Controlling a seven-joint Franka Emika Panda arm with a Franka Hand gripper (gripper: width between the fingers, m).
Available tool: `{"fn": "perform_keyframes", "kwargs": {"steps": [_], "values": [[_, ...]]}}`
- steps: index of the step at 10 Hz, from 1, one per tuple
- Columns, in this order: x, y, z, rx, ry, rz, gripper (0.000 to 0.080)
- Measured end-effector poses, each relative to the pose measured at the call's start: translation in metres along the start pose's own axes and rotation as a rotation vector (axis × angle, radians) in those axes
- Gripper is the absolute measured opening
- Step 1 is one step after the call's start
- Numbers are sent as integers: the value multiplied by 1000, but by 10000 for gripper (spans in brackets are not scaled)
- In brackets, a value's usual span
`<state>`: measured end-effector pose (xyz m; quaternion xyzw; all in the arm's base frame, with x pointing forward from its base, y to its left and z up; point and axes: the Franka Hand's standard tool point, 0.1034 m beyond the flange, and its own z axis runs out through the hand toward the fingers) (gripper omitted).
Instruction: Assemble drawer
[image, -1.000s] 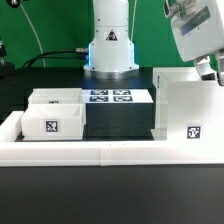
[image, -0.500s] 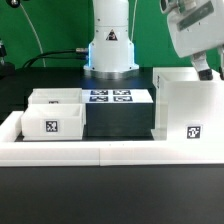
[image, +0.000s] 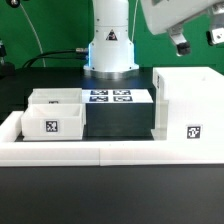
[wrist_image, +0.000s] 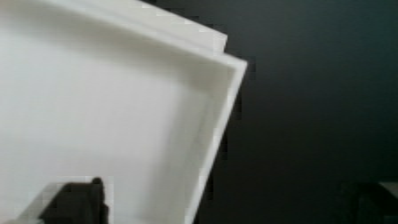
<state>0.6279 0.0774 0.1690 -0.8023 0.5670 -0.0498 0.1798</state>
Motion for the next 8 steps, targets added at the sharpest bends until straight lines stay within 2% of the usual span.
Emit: {"fn": "perform_keyframes", "kwargs": {"steps": [4,6,7,8], "values": [[-1,1,2,-4,-1,-133,649],[-1,15,9,-108,-30,-553,649],[-4,25,11,-151,-51,-707,649],[-5,33,14,-174,-69,-818,649]]}}
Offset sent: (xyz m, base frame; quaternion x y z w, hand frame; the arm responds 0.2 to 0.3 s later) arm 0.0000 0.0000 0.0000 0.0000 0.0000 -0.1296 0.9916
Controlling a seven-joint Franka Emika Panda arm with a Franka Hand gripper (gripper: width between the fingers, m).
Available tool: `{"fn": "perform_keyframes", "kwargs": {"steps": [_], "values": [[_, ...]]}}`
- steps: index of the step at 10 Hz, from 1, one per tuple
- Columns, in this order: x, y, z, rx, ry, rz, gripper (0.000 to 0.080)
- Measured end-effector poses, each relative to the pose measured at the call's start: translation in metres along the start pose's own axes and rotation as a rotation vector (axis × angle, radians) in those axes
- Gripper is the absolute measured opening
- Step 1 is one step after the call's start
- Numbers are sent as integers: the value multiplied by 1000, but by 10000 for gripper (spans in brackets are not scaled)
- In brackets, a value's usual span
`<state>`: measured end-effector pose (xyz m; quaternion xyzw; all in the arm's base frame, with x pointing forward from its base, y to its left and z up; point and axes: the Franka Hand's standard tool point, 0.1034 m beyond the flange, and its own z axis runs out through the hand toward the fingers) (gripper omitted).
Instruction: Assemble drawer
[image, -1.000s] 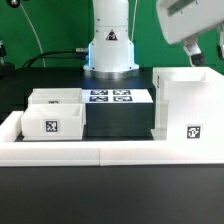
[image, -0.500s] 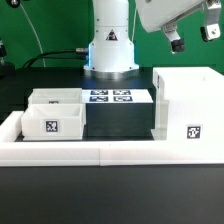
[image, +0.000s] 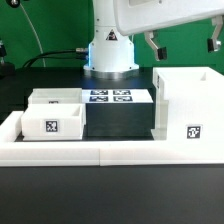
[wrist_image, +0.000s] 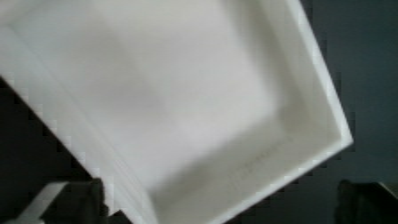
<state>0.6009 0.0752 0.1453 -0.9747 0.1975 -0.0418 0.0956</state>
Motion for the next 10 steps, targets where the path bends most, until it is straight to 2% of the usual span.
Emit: {"fn": "perform_keyframes", "kwargs": {"steps": [2,5,6,7,8,9,10], "values": [[-2,13,1,-11,3,-175,649],[-2,14,1,-13,1,-342,649],[-3,17,2,-27,-12,-435,649],[-4,26,1,-79,-38,-507,649],[-4,39,0,-119,-41,-528,649],[-4,57,-1,-131,-31,-525,649],[-1,83,-4,-139,-18,-534,649]]}}
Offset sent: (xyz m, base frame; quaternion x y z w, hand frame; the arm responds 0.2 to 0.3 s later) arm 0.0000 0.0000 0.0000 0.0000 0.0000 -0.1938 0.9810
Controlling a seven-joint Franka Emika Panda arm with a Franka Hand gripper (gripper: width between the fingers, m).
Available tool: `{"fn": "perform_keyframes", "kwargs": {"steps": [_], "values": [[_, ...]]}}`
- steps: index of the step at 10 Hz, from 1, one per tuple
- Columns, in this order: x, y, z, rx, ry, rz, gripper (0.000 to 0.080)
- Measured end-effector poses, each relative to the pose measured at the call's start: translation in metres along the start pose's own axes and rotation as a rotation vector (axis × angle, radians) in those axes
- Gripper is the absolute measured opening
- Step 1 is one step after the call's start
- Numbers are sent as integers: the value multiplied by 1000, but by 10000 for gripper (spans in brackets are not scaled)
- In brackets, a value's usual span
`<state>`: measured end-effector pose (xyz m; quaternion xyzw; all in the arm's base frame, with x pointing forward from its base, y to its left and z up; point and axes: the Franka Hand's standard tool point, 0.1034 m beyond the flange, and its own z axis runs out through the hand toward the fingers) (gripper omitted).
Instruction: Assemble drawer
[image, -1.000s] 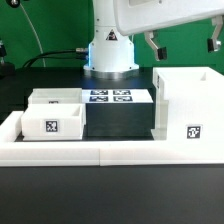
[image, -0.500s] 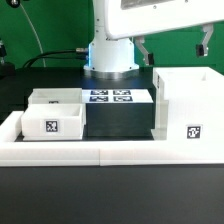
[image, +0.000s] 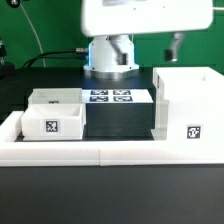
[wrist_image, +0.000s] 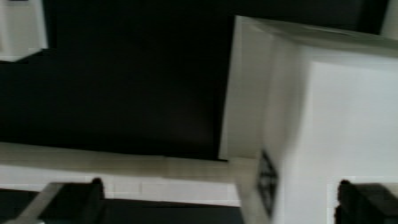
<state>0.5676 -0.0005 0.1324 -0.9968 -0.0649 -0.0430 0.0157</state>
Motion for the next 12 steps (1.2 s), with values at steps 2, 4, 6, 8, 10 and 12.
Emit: {"fn": "perform_keyframes", "kwargs": {"steps": [2,4,6,8,10,12], "values": [[-12,37,3,1,-5,6,649],[-17,44,5,10,-7,18,649],[-17,44,6,10,-7,16,649],[-17,43,6,10,-8,17,649],[-26,49,14,11,-22,95,649],[-45,67,29,-2,-37,119,649]]}}
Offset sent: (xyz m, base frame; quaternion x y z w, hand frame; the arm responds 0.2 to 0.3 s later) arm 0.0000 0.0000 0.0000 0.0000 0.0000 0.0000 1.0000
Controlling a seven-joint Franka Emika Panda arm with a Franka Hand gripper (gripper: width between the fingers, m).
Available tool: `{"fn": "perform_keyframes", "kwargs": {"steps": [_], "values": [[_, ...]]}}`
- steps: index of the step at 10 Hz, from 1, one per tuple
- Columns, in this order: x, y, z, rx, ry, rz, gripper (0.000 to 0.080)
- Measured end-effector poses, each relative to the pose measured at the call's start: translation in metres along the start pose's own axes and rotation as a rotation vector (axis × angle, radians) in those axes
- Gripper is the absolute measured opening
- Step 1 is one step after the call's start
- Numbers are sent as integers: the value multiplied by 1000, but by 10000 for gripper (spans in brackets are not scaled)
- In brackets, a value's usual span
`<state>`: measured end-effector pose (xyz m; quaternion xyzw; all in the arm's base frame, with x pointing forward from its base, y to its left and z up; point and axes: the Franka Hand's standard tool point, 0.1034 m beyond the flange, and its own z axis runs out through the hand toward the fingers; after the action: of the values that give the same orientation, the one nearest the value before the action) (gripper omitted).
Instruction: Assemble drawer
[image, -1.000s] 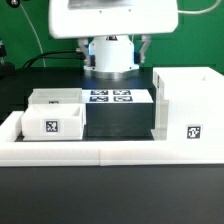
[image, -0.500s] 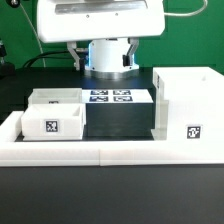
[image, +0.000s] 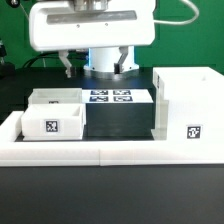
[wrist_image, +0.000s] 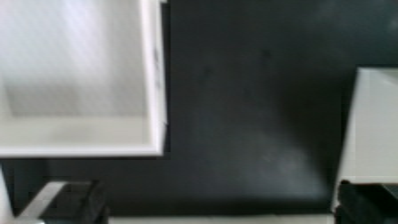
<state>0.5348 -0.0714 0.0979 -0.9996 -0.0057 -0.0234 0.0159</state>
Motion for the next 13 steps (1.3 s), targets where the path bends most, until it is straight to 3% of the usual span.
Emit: {"fn": "perform_keyframes", "kwargs": {"steps": [4,10,13], "values": [[-19,26,41,-7,-25,6,649],[-27,21,78,-26,-26,-2,649],[-31,23,88,-40,-14,-3,649]]}}
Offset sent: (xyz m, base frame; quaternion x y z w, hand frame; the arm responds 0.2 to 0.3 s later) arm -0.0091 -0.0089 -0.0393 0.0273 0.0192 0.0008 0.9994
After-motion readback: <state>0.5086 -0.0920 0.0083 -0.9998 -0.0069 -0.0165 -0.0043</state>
